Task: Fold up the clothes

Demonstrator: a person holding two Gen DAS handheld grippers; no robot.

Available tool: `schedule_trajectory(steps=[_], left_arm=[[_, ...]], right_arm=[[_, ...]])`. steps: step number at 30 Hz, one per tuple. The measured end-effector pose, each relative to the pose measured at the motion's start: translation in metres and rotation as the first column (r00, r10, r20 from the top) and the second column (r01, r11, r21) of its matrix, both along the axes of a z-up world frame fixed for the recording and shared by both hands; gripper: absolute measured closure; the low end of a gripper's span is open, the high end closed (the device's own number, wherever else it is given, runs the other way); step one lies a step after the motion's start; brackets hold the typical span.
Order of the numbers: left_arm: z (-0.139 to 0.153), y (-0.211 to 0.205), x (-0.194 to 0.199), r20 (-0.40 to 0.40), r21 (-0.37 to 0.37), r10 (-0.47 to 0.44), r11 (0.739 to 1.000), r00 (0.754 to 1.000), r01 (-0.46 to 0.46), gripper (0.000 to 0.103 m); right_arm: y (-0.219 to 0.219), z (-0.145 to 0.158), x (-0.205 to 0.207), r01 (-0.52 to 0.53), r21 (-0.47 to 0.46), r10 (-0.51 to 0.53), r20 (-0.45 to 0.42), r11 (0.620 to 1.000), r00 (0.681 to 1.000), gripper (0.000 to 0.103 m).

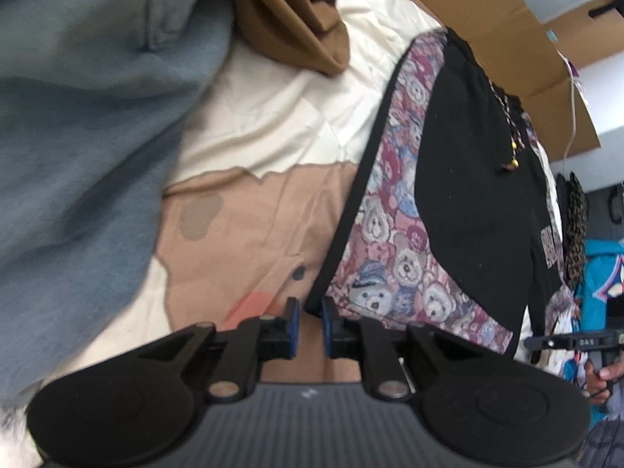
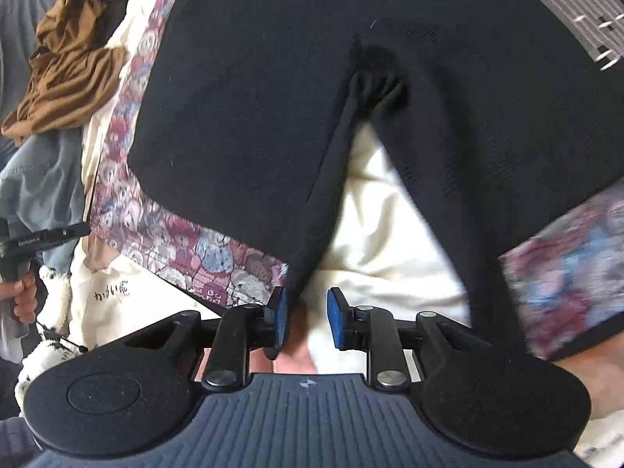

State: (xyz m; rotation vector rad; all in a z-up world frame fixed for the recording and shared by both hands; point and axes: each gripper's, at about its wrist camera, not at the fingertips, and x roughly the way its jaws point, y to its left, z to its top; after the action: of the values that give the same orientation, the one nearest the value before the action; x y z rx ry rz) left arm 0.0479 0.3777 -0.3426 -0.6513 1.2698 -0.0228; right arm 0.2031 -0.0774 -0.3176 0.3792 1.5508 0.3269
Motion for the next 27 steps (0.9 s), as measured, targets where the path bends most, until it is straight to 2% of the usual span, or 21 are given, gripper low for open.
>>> schedule_trajectory(steps=[2,5,8,11,14,16,22,27], left_arm=[[0.012,0.001,0.003,0.01,0.008,-0.001,1.0,1.0,0.0,0.086],[0.037,-0.005,0.013,0.046,0.013,-0.014,1.0,0.999,0.014,0.08],[0.066,-0.013,0.023,0.081,0.025,-0.017,1.0,0.997,0.015,0.079],[0.098,-0.021,0.032,0.108,0.031,-0.017,0.999,0.994,0.013,0.077],[0.134,-0.032,0.038,0.137,0.052,-0.033,0.998,0.99,0.026,0.07],[0.157,-0.04,0.042,0.157,0.067,-0.046,0.997,0.987,0.035,0.069],[0.225,-0.059,0.051,0.224,0.094,-0.06,0.995,0.973,0.039,0.064],[0.269,-0.073,0.061,0.231,0.056,-0.063,0.997,0.971,0.051,0.061]], right_arm=[[-0.005,0.016,0.003,-0.013,-0.022,0.013,0.025,1.0,1.0,0.079],[-0.013,0.039,0.006,-0.012,-0.06,0.016,0.075,0.998,0.997,0.074],[-0.011,0.062,0.01,-0.046,-0.134,0.064,0.131,0.99,0.989,0.073],[-0.017,0.091,0.017,-0.002,-0.171,0.034,0.181,0.985,0.983,0.073],[-0.019,0.127,0.021,-0.008,-0.199,0.053,0.222,0.98,0.974,0.073],[-0.019,0.15,0.022,-0.021,-0.223,0.076,0.24,0.975,0.968,0.067],[-0.029,0.228,0.021,-0.008,-0.27,0.094,0.304,0.963,0.948,0.061],[-0.037,0.284,0.014,0.024,-0.266,0.076,0.361,0.964,0.929,0.059]])
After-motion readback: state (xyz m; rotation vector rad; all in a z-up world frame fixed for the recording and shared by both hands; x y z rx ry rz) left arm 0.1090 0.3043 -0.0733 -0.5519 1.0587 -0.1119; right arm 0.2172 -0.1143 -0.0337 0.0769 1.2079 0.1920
